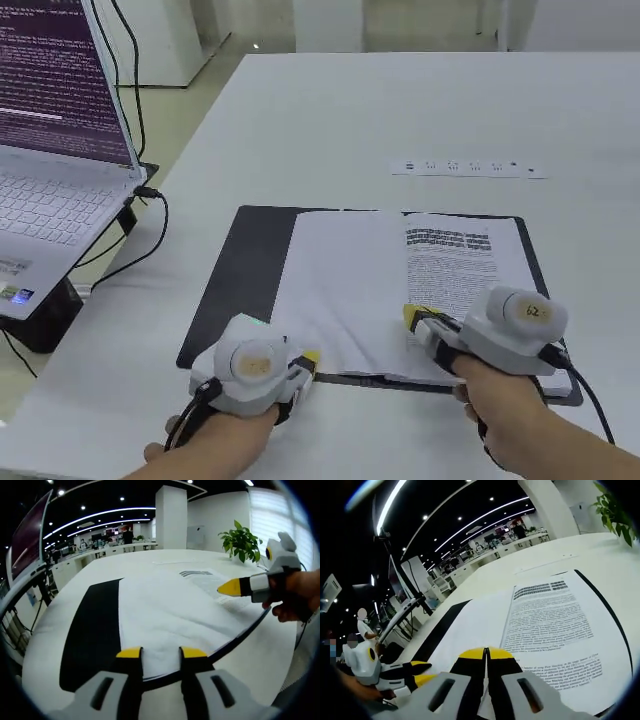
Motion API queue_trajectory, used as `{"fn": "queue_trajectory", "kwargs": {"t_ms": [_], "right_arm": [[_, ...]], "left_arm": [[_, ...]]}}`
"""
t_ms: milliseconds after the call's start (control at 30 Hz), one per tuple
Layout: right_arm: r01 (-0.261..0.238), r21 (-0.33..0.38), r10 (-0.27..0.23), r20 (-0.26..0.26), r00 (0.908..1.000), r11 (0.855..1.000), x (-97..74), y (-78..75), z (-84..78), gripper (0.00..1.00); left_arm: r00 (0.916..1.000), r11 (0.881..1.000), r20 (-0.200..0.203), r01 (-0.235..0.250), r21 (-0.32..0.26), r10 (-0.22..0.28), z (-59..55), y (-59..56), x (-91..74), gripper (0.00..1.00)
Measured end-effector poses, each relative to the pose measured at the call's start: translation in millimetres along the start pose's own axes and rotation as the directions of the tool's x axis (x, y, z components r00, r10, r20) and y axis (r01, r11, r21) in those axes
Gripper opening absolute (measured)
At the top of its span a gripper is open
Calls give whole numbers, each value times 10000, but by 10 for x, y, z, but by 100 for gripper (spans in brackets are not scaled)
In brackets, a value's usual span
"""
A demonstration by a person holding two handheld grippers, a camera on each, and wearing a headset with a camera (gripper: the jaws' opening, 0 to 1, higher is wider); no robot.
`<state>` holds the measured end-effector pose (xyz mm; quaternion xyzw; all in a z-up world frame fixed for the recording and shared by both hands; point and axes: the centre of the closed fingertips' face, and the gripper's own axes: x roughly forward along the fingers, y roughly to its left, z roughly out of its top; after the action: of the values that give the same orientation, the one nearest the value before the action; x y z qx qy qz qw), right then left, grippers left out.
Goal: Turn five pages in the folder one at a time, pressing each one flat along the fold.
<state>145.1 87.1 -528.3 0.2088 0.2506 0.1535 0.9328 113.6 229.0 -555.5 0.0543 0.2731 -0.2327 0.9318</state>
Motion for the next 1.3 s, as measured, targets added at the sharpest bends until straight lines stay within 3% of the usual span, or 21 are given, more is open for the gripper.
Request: {"fn": "queue_trajectory", "kwargs": {"t_ms": [433,700,867,1300], "right_arm": [[108,-262,-115,-241,9996,9996,394,-116,105,0],[244,-294,-245,-35,9997,9993,594,-239,264,0],[369,-225,-369,20,9993,9991,666,-310,340,0],[411,-71,-410,143,9991,9991,865,-300,515,0]], "left_arm": [[9999,10000,137,-36,-80,37,-1,8,3,27],[9998,9999,216,-37,-124,40,1,10,5,27],[9996,9999,277,-37,-145,41,3,10,2,27],[9993,9999,380,-36,-151,42,-9,19,10,27]]}}
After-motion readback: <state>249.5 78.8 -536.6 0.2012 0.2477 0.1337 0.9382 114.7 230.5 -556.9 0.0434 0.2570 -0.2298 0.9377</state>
